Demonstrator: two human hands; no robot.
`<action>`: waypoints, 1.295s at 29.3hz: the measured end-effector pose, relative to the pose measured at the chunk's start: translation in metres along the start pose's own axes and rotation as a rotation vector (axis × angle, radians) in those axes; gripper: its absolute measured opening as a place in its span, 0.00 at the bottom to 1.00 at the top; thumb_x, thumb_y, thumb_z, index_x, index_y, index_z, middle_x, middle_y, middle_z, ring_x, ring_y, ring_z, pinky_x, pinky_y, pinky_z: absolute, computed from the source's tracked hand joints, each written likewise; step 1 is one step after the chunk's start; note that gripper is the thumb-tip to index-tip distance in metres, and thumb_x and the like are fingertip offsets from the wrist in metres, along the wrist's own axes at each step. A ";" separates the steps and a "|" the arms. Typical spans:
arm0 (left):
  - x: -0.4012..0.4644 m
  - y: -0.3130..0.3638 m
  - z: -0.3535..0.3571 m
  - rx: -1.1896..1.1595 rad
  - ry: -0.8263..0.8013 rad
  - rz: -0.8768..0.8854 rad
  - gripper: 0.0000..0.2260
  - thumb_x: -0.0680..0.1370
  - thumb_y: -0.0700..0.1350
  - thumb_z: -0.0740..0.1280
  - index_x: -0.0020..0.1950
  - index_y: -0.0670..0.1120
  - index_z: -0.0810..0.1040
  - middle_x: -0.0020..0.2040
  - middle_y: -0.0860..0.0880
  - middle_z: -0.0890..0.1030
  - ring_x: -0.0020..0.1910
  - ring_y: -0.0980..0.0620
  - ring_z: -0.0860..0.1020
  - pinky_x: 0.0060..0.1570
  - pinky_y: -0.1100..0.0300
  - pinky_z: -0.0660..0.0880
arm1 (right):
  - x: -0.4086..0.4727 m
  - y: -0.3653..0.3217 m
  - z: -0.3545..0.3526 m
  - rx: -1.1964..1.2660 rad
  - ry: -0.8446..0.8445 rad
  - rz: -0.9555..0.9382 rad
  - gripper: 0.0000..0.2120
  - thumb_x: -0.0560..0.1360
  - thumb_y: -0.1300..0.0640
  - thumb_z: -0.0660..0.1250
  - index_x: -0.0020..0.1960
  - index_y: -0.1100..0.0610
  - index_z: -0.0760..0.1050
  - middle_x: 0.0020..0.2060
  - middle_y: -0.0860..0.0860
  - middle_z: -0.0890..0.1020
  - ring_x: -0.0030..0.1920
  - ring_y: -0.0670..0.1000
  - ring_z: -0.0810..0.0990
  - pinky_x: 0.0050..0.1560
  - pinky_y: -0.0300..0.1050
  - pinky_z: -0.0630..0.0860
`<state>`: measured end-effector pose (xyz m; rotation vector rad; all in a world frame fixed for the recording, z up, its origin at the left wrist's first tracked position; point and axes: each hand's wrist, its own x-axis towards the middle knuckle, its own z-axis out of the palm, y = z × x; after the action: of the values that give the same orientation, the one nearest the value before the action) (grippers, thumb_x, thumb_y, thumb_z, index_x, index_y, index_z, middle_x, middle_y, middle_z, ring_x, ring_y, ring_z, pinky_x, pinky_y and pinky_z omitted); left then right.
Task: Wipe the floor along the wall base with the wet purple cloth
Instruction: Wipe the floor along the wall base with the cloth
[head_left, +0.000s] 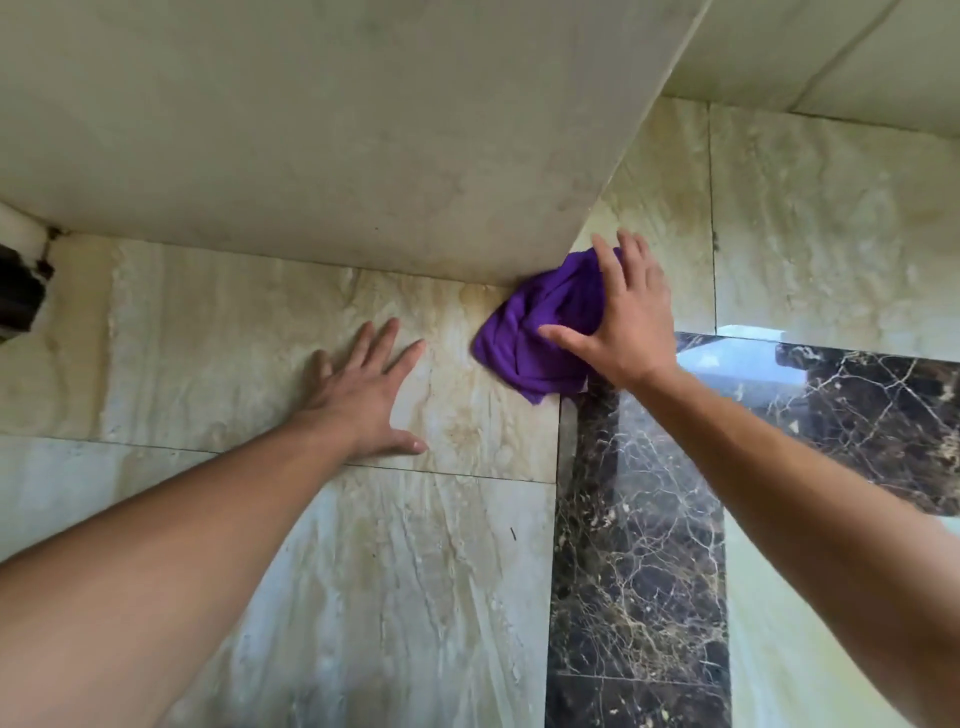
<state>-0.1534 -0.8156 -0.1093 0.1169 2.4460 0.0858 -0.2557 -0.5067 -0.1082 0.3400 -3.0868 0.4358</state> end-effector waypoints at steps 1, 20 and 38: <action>0.000 -0.004 0.003 -0.005 0.021 0.018 0.59 0.64 0.74 0.70 0.79 0.61 0.32 0.78 0.53 0.25 0.78 0.47 0.29 0.74 0.32 0.44 | 0.002 0.007 0.005 -0.005 -0.075 -0.063 0.53 0.67 0.21 0.63 0.81 0.49 0.52 0.81 0.57 0.55 0.81 0.59 0.52 0.79 0.62 0.56; -0.016 -0.040 0.026 -0.063 0.179 -0.002 0.53 0.65 0.79 0.60 0.80 0.61 0.34 0.79 0.51 0.26 0.78 0.46 0.28 0.74 0.29 0.41 | -0.033 -0.046 0.047 -0.116 -0.013 -0.561 0.33 0.79 0.36 0.63 0.79 0.47 0.62 0.81 0.57 0.58 0.81 0.61 0.53 0.79 0.64 0.55; -0.034 -0.054 0.042 -0.090 0.231 -0.212 0.64 0.58 0.85 0.50 0.82 0.45 0.40 0.82 0.42 0.37 0.81 0.41 0.36 0.73 0.28 0.44 | 0.045 -0.153 0.097 -0.079 -0.156 -0.822 0.26 0.83 0.39 0.55 0.79 0.46 0.62 0.80 0.53 0.63 0.79 0.58 0.61 0.76 0.54 0.57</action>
<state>-0.1040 -0.8712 -0.1249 -0.2030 2.6632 0.1215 -0.2643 -0.6868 -0.1582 1.5907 -2.7259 0.2530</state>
